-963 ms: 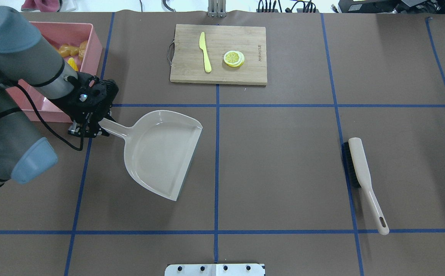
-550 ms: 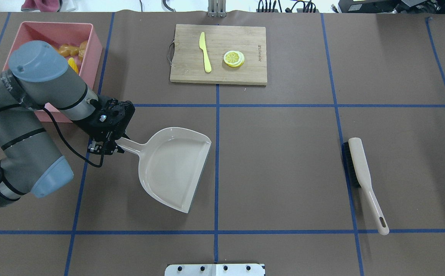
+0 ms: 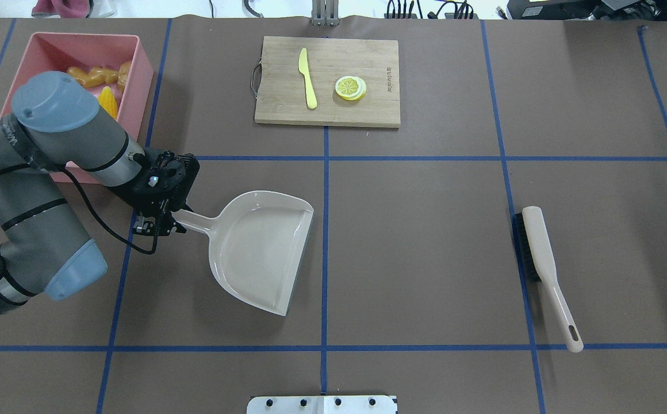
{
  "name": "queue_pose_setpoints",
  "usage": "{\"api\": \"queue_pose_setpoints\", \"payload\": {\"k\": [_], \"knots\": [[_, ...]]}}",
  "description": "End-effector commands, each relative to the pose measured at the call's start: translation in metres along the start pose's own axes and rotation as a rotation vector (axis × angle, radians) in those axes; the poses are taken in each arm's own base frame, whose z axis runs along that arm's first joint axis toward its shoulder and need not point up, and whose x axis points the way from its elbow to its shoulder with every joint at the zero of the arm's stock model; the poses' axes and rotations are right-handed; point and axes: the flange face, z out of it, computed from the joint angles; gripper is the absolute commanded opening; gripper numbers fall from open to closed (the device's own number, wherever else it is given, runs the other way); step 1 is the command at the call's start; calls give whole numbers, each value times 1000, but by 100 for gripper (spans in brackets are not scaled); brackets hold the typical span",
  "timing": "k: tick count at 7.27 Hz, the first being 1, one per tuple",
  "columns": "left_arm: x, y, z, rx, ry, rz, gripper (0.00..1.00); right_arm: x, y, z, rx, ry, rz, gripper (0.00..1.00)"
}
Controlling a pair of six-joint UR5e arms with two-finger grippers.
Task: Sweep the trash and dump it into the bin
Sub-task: 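Lower the dustpan onto the table center with the left gripper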
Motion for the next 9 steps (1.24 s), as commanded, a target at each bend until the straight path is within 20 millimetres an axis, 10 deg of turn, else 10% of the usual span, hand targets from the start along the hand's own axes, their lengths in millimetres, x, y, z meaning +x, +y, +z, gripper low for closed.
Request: {"api": "queue_pose_setpoints", "payload": {"k": [1, 2, 6, 9], "knots": [[-1, 0, 2, 13, -12, -30, 58, 0, 0, 0, 0, 0, 0, 100], [-1, 0, 1, 19, -18, -26, 97, 0, 0, 0, 1, 0, -1, 100], [-4, 15, -16, 21, -47, -176, 98, -1, 0, 0, 1, -3, -2, 100], [-28, 63, -85, 31, -170, -479, 98, -2, 0, -2, 4, -4, -8, 100]]}}
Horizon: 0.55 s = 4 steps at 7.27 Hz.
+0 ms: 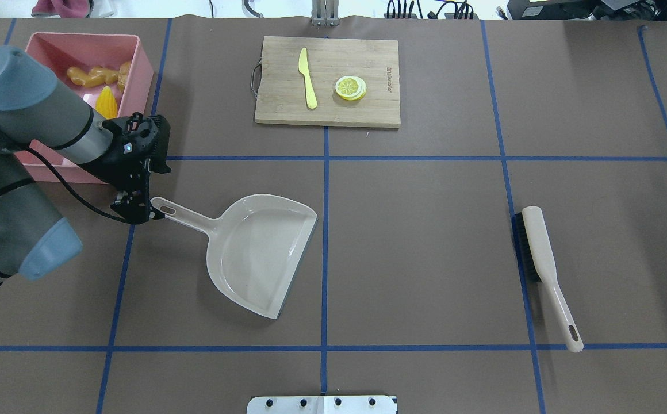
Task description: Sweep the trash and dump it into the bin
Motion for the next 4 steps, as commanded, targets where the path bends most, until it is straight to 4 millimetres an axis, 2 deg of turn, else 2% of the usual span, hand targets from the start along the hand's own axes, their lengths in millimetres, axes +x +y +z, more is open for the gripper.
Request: {"api": "queue_pose_setpoints", "payload": {"k": [1, 2, 3, 4], "knots": [[-44, 31, -68, 27, -124, -263, 98, 0, 1, 0, -1, 0, -1, 100], [-59, 42, -104, 59, -182, -399, 98, 1, 1, 0, -2, 0, 0, 100], [-66, 52, -129, 60, -215, -515, 98, 2, 3, 1, -4, 1, 2, 100], [-76, 72, -168, 51, -261, -637, 98, 3, 5, 2, -7, 1, 5, 100]]}}
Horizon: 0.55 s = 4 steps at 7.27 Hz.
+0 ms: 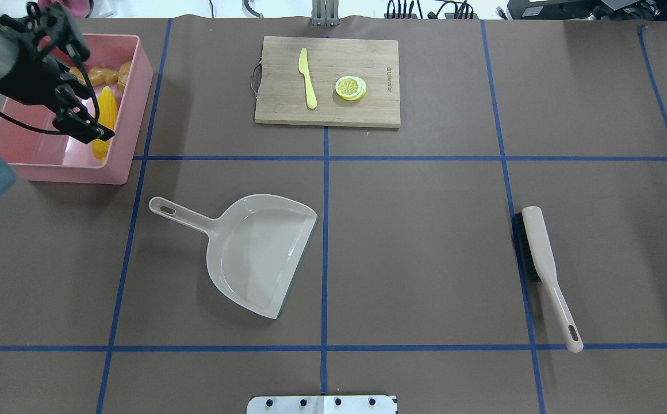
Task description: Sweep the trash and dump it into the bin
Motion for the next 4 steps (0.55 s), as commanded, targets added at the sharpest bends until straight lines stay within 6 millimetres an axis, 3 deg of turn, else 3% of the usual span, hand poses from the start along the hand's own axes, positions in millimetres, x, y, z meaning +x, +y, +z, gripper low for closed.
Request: {"api": "queue_pose_setpoints", "payload": {"k": [1, 2, 4], "knots": [[-30, 17, -57, -33, -68, -204, 98, 3, 3, 2, -5, 1, 6, 100], [-44, 30, -76, -95, -95, -321, 98, 2, 3, 1, -3, 1, 4, 100], [-104, 85, -111, -191, -150, -566, 98, 1, 1, 0, -1, 0, 0, 100]]}}
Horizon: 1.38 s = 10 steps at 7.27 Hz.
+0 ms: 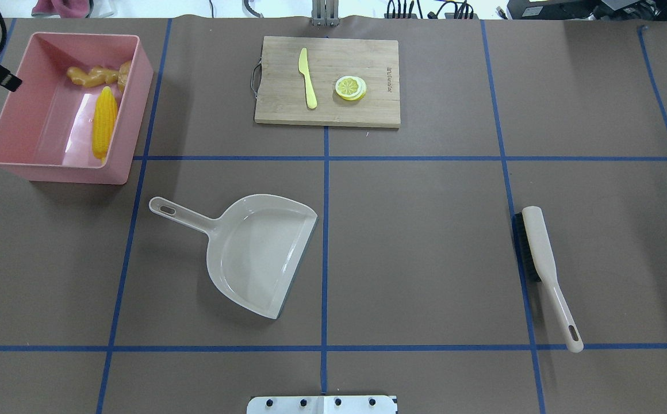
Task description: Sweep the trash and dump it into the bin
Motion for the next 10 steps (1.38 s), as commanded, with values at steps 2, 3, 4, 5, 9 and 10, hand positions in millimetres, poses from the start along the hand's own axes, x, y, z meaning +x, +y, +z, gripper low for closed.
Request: {"api": "queue_pose_setpoints", "payload": {"k": [2, 3, 4, 5, 9, 10], "knots": [[-128, 92, -14, -115, -10, -374, 98, -2, -3, -2, 5, -1, -4, 100], [-151, 122, -16, -110, 46, -456, 98, -3, -4, -2, 5, -1, -6, 100], [-173, 178, 4, -149, 59, -536, 98, -3, -4, -2, 5, -1, -6, 100], [-183, 192, 0, -143, 57, -566, 98, -3, -4, -2, 5, -1, -6, 100], [-249, 240, 58, -139, 53, -597, 98, -3, -4, -2, 6, -1, -7, 100], [-264, 253, 77, -127, 53, -585, 98, -3, -4, -2, 6, -1, -7, 100]]}}
